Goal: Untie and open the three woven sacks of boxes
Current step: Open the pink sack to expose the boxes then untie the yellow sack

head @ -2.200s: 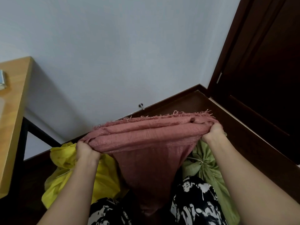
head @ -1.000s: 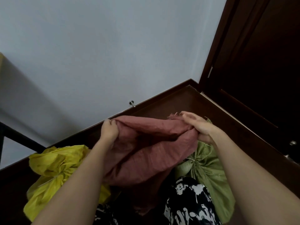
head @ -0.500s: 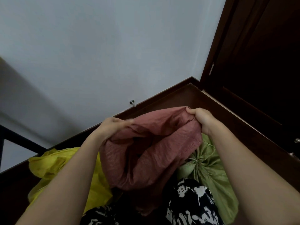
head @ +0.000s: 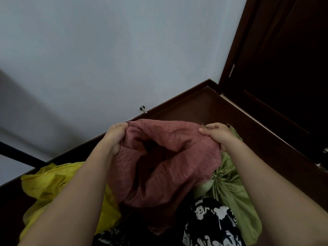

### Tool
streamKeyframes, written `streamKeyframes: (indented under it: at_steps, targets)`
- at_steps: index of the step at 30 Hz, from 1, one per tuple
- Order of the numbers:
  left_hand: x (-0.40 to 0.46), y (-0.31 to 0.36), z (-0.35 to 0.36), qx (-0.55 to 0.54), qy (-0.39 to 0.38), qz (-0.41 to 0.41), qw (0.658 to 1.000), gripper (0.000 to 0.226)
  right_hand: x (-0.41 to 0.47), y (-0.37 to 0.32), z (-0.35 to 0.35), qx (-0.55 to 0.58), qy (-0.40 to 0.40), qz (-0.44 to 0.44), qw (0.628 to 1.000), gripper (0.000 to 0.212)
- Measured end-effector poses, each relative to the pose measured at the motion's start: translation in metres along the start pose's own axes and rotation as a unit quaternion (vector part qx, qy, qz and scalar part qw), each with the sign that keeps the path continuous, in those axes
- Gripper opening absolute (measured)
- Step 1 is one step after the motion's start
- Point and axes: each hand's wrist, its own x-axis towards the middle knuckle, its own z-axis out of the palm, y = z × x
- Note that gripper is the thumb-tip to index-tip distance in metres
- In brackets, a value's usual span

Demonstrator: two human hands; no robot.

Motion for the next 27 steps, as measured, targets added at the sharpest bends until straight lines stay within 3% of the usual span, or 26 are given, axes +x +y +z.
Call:
streamKeyframes:
  at_steps: [2,4,6,8,10,11,14,15,18,21,23,27]
  targets:
    - [0.001,0.003,0.003,0.012,-0.004,0.004,1.0,0.025,0.007,0.002,0.001,-0.269,0.094,-0.082,0.955,0.051]
    - [0.005,0.007,0.005,0.013,-0.01,0.001,1.0,0.023,0.006,-0.002,0.01,-0.407,0.129,-0.198,0.882,0.055]
    - [0.008,0.012,0.005,0.017,-0.021,-0.02,0.999,0.025,0.004,-0.008,0.027,-0.398,0.035,-0.299,0.866,0.062]
    - [0.01,0.016,0.004,0.025,-0.043,-0.052,0.997,0.03,0.0,-0.009,0.047,-0.413,-0.081,-0.31,0.853,0.084]
    - [0.004,0.023,0.002,0.022,-0.071,-0.077,0.994,0.027,-0.002,-0.002,0.063,-0.482,-0.11,-0.28,0.823,0.097]
    - [0.003,0.025,0.001,0.01,-0.08,-0.086,0.993,0.032,0.0,0.002,0.066,-0.494,-0.098,-0.278,0.818,0.09]
    - [0.006,0.028,-0.007,-0.053,-0.091,-0.057,0.993,0.024,0.011,0.009,0.065,-0.379,-0.07,-0.304,0.871,0.023]
    - [0.008,0.027,-0.011,-0.079,-0.095,-0.03,0.992,0.016,0.015,0.009,0.06,-0.328,-0.081,-0.289,0.896,0.012]
    - [0.009,0.025,-0.021,-0.063,-0.135,0.036,0.988,0.03,0.018,0.005,0.047,-0.19,-0.108,-0.195,0.956,0.017]
    - [0.005,0.024,-0.023,0.086,-0.2,0.071,0.973,0.034,0.016,0.002,0.041,-0.038,-0.127,-0.088,0.987,0.023]
    - [0.005,0.023,-0.02,0.241,-0.171,0.142,0.945,0.026,0.017,-0.001,0.039,0.011,-0.109,-0.044,0.993,0.018]
    - [0.024,0.012,-0.014,0.412,-0.058,0.282,0.865,0.023,0.03,-0.002,0.04,0.085,-0.053,0.053,0.994,0.014]
